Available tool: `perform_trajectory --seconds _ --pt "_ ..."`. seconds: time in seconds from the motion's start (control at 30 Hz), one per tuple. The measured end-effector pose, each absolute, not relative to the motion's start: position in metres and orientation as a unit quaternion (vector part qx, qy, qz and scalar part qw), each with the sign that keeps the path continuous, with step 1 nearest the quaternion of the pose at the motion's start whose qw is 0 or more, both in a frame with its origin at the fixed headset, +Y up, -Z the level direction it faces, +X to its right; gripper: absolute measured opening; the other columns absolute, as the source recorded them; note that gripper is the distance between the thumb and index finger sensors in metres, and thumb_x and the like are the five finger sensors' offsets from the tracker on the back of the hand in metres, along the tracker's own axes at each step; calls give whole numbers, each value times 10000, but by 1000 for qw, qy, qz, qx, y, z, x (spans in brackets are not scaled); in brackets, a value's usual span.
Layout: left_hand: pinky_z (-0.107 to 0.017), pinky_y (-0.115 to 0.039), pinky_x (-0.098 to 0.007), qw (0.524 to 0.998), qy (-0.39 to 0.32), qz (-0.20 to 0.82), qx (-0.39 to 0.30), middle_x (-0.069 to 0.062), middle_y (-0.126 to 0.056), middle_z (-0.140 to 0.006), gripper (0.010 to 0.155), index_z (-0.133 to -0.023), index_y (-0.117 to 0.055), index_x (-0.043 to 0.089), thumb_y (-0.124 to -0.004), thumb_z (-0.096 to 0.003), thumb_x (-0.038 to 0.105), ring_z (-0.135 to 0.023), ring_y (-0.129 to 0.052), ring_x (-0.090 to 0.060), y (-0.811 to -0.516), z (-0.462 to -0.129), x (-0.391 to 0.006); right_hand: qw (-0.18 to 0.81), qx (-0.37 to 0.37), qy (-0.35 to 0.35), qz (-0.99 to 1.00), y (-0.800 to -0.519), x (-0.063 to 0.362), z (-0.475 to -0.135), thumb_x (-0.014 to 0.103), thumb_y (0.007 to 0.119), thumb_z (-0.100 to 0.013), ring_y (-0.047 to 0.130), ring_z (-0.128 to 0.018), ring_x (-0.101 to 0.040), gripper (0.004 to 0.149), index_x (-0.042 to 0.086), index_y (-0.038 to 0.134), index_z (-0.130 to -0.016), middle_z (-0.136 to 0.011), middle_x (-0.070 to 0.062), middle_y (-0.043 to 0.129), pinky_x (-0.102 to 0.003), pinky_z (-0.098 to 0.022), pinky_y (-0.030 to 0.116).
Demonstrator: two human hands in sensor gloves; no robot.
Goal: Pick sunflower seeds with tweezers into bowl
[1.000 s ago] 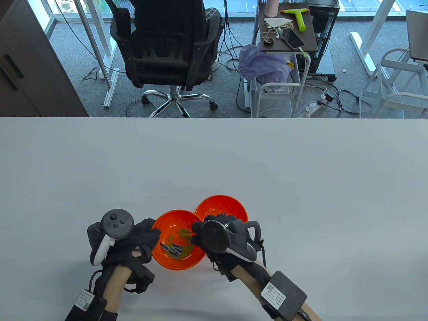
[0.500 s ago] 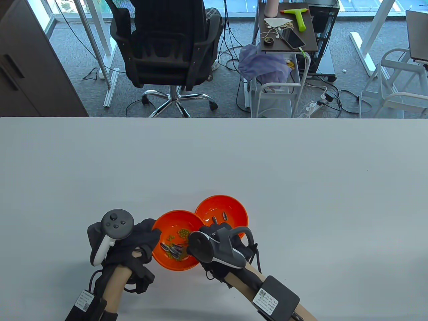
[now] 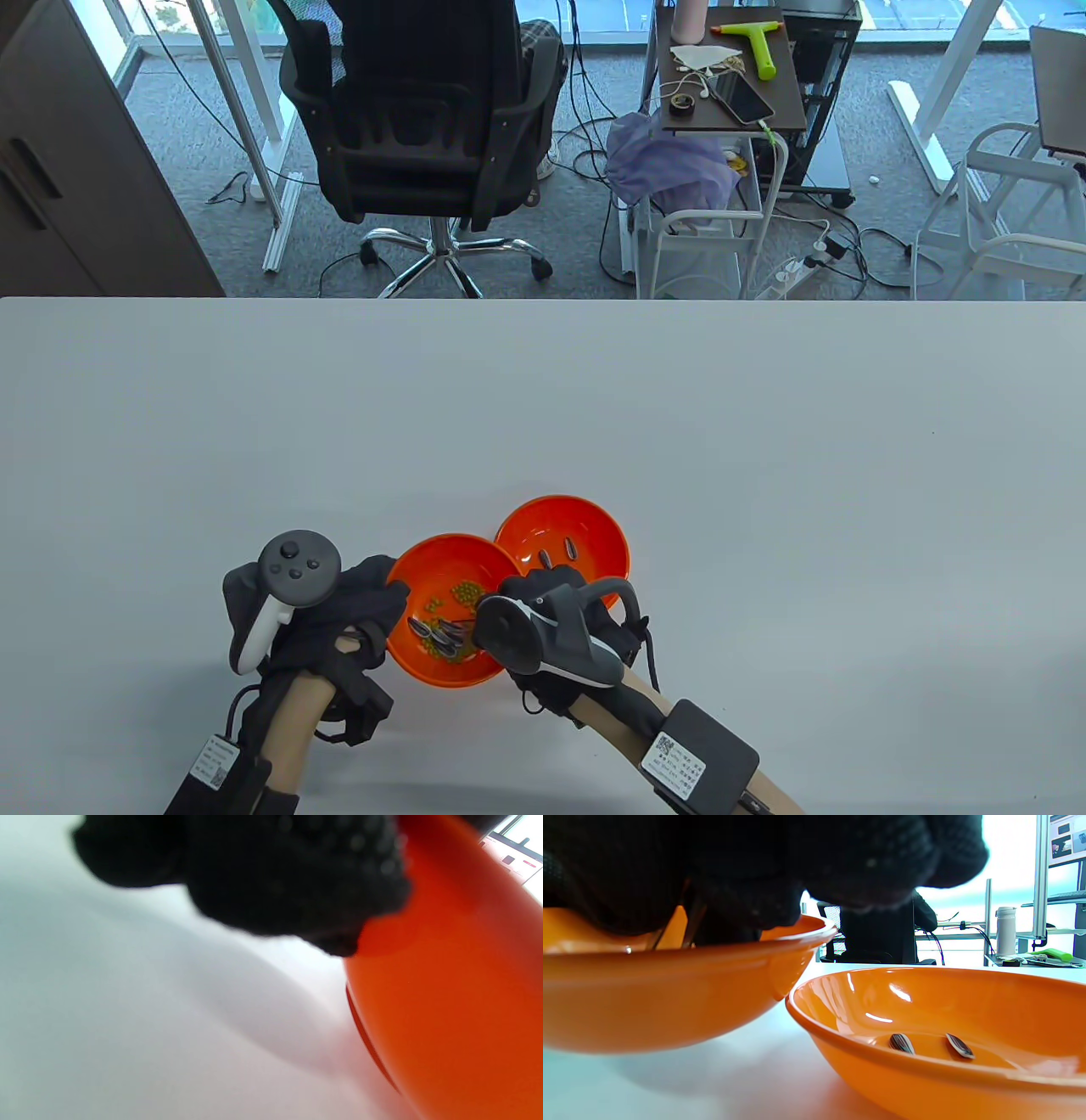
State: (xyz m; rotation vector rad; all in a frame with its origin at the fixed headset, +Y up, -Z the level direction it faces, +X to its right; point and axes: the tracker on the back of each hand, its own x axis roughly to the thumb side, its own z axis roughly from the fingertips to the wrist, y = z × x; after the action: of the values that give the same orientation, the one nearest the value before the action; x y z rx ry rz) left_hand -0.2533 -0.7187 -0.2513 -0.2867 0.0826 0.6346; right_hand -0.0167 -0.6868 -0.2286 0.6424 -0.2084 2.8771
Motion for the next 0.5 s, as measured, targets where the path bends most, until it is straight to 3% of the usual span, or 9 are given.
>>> perform_trajectory --seconds 0.23,0.5 --pt "-198 -941 -359 939 45 311 -140 -40 -1052 -373 473 -860 -861 159 -808 -453 394 -62 -1022 -109 -718 -251 -255 119 183 -92 972 -672 -1 -237 465 966 -254 978 -217 -120 398 255 1107 -561 -332 117 1031 -361 -346 890" --pt "-199 -941 -359 939 49 310 -139 -40 -1052 -373 473 -859 -862 159 -808 -453 395 -62 -1022 -109 -718 -251 -257 156 79 -111 978 -655 51 -263 464 966 -258 977 -217 -120 398 252 1106 -564 -334 115 1031 -361 -344 889"
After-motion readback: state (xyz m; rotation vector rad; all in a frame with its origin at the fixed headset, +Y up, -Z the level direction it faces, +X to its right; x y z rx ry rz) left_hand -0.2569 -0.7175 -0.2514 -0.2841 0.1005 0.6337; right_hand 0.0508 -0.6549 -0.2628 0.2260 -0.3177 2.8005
